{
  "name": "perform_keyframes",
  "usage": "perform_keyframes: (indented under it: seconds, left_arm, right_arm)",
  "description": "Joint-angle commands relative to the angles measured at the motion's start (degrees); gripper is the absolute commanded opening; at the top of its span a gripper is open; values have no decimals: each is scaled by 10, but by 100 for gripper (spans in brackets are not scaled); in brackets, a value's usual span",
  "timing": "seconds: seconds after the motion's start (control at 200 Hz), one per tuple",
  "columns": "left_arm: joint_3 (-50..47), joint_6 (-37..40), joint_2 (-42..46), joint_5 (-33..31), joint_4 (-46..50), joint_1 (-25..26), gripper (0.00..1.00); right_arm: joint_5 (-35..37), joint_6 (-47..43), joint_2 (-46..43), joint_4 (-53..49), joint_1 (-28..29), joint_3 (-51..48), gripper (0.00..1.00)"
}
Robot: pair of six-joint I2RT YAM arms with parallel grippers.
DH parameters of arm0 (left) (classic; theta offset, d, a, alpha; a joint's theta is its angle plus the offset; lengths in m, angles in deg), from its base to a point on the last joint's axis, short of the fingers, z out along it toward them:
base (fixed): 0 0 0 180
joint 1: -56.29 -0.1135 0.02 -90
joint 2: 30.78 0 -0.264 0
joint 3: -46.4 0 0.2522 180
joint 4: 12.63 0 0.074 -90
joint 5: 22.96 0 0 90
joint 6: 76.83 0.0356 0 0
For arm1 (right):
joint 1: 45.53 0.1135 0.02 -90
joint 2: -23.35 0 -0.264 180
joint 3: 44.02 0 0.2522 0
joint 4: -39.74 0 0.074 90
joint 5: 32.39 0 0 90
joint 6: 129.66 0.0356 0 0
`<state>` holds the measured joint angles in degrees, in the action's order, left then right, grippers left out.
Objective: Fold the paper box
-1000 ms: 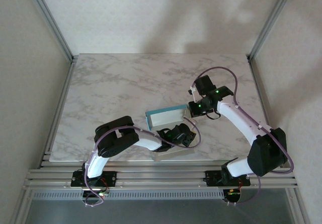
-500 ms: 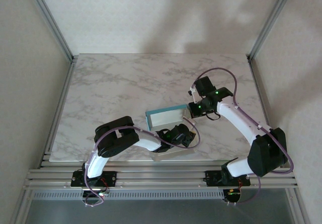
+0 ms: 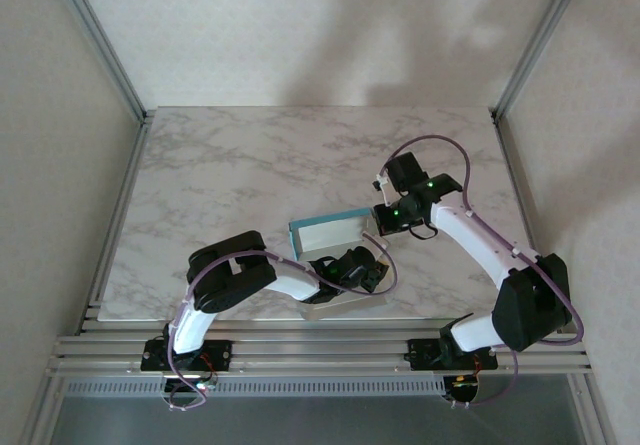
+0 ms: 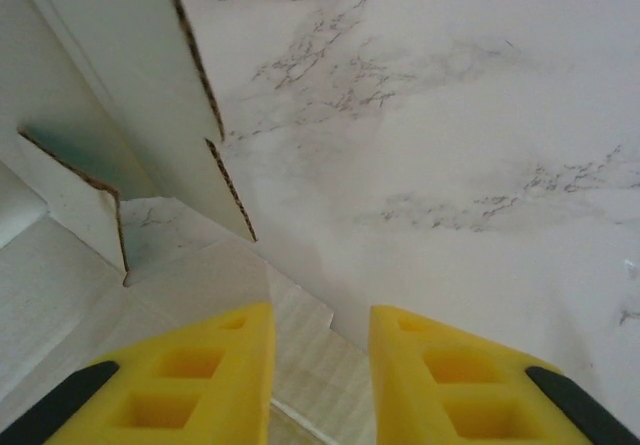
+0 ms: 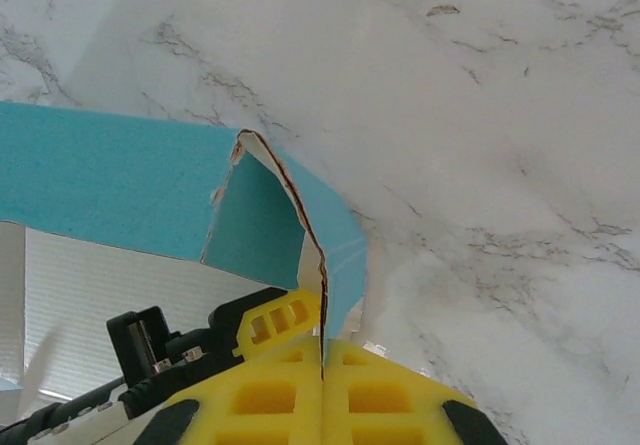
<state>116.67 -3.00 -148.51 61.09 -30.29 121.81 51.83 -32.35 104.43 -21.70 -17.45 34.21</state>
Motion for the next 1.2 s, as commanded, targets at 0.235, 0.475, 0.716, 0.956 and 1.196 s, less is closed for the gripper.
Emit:
perform_keyframes:
  seconds: [0.235, 0.475, 0.716, 0.956, 1.196]
  left_arm:
    - [-53, -9, 135, 17, -9, -10, 35]
    - [-87, -16, 221, 28, 4, -21, 37]
    - [-149, -44, 248, 58, 15, -26, 34]
    - [-201, -39, 303, 83, 3, -25, 29]
    - [-185, -24, 367, 103, 68, -58, 30]
  right_arm:
    - [10, 23, -26, 18, 12, -39, 0]
    - [16, 24, -29, 23, 15, -40, 0]
    - [14, 25, -28, 22, 17, -36, 0]
    - [16, 31, -31, 24, 25, -37, 0]
    - [16, 39, -34, 28, 38, -40, 0]
